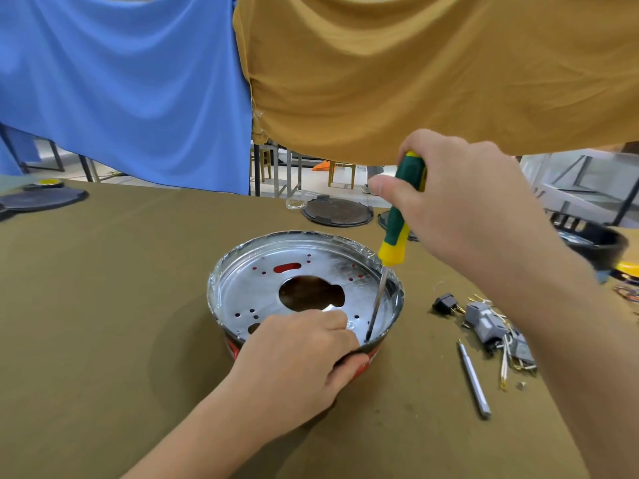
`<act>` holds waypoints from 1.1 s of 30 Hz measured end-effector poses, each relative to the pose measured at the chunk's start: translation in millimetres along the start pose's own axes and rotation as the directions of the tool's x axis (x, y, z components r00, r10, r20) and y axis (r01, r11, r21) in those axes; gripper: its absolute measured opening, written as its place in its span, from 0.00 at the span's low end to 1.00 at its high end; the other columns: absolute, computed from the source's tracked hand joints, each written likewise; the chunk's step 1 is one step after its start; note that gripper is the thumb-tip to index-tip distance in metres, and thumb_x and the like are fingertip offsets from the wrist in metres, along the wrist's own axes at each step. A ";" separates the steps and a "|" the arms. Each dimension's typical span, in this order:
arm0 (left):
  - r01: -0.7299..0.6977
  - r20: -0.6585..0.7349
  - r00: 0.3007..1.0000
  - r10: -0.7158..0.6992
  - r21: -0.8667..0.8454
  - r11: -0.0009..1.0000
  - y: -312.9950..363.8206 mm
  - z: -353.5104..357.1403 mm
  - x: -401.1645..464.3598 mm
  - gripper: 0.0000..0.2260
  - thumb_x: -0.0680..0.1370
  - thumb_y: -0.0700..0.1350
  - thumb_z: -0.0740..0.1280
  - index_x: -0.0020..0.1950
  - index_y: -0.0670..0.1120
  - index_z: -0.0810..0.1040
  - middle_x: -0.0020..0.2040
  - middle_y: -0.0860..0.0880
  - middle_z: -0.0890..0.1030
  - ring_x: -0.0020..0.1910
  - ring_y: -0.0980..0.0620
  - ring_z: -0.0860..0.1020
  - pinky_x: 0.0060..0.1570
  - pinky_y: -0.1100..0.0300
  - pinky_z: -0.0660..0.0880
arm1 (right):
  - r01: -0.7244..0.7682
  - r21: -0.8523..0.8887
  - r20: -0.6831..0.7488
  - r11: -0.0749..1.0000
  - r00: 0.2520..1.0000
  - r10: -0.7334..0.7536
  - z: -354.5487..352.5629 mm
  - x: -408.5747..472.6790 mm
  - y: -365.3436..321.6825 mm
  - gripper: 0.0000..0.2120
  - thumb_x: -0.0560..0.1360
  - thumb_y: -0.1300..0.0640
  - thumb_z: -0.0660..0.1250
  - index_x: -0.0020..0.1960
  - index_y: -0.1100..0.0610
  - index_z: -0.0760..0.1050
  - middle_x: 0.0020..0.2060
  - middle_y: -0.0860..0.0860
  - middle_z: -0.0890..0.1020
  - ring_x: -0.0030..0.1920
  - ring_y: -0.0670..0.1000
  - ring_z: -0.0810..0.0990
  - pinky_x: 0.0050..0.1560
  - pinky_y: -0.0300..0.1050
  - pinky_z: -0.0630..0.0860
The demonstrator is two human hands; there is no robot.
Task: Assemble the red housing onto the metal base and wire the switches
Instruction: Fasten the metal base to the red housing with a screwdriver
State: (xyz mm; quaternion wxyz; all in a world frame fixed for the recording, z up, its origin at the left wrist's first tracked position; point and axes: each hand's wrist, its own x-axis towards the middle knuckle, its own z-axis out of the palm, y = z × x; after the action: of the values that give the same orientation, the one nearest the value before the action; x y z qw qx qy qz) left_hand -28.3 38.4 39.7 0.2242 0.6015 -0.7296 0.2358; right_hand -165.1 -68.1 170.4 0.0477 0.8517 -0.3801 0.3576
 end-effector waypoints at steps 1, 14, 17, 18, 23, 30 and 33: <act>0.004 -0.002 1.000 -0.004 -0.010 1.000 -0.2 0.0 -0.2 0.15 0.76 0.56 0.59 0.33 0.53 0.77 0.32 0.57 0.67 0.27 0.59 0.67 0.19 0.63 0.66 | 0.027 0.033 0.031 0.999 0.999 -0.028 0.0 0.7 1.5 0.17 0.77 0.38 0.63 0.55 0.51 0.73 0.37 0.49 0.76 0.38 0.56 0.76 0.34 0.46 0.66; 0.013 -0.009 1.000 -0.013 -0.034 0.999 0.4 0.2 -0.9 0.15 0.77 0.55 0.59 0.32 0.52 0.75 0.32 0.56 0.68 0.28 0.58 0.67 0.19 0.62 0.65 | 0.025 0.191 0.033 0.981 0.999 -0.032 -0.4 2.8 3.1 0.17 0.74 0.38 0.68 0.50 0.51 0.74 0.33 0.48 0.76 0.32 0.47 0.73 0.32 0.43 0.65; 0.013 0.006 1.000 -0.013 -0.027 1.000 0.3 -0.4 -1.3 0.15 0.77 0.56 0.59 0.33 0.53 0.76 0.32 0.56 0.69 0.28 0.58 0.69 0.19 0.63 0.65 | 0.003 0.356 0.177 0.935 0.982 -0.071 -2.2 6.0 10.3 0.16 0.76 0.40 0.65 0.59 0.47 0.74 0.41 0.48 0.77 0.35 0.48 0.77 0.33 0.44 0.73; 0.015 0.010 1.000 -0.015 -0.024 1.000 0.0 -0.4 -1.5 0.15 0.77 0.56 0.59 0.34 0.53 0.77 0.32 0.56 0.69 0.28 0.58 0.69 0.20 0.63 0.65 | -0.037 0.451 0.248 0.892 0.965 -0.085 -6.0 7.2 13.4 0.15 0.77 0.43 0.65 0.62 0.46 0.73 0.43 0.47 0.78 0.35 0.48 0.78 0.33 0.44 0.75; 0.008 0.001 1.000 -0.008 -0.016 1.000 -0.2 1.0 -1.3 0.15 0.77 0.56 0.59 0.34 0.53 0.78 0.32 0.57 0.70 0.28 0.58 0.69 0.20 0.64 0.65 | -0.045 0.548 0.222 0.836 0.971 -0.093 -10.6 8.4 16.6 0.06 0.77 0.52 0.70 0.53 0.47 0.78 0.39 0.47 0.80 0.30 0.47 0.75 0.33 0.44 0.74; 0.013 -0.008 1.000 -0.013 -0.024 1.000 -0.7 1.7 -0.8 0.16 0.77 0.56 0.59 0.34 0.53 0.78 0.32 0.57 0.70 0.28 0.59 0.69 0.20 0.64 0.66 | -0.022 0.268 0.042 0.963 0.999 0.011 1.2 3.9 4.1 0.13 0.75 0.40 0.68 0.49 0.49 0.75 0.37 0.44 0.77 0.35 0.43 0.74 0.31 0.35 0.66; 0.021 -0.004 1.000 -0.022 -0.033 0.999 -0.8 2.3 -2.0 0.16 0.77 0.56 0.59 0.33 0.53 0.77 0.32 0.56 0.69 0.28 0.58 0.68 0.20 0.63 0.66 | -0.060 0.475 0.215 0.878 0.975 -0.049 -1.3 7.3 10.6 0.11 0.78 0.46 0.66 0.58 0.49 0.75 0.46 0.48 0.80 0.37 0.48 0.77 0.37 0.42 0.75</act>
State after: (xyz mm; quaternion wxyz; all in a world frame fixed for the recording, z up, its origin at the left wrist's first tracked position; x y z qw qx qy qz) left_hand -27.3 38.4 36.7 0.2385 0.6050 -0.7263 0.2226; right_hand -169.7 -79.6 174.1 -0.2075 0.8702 -0.2851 0.3440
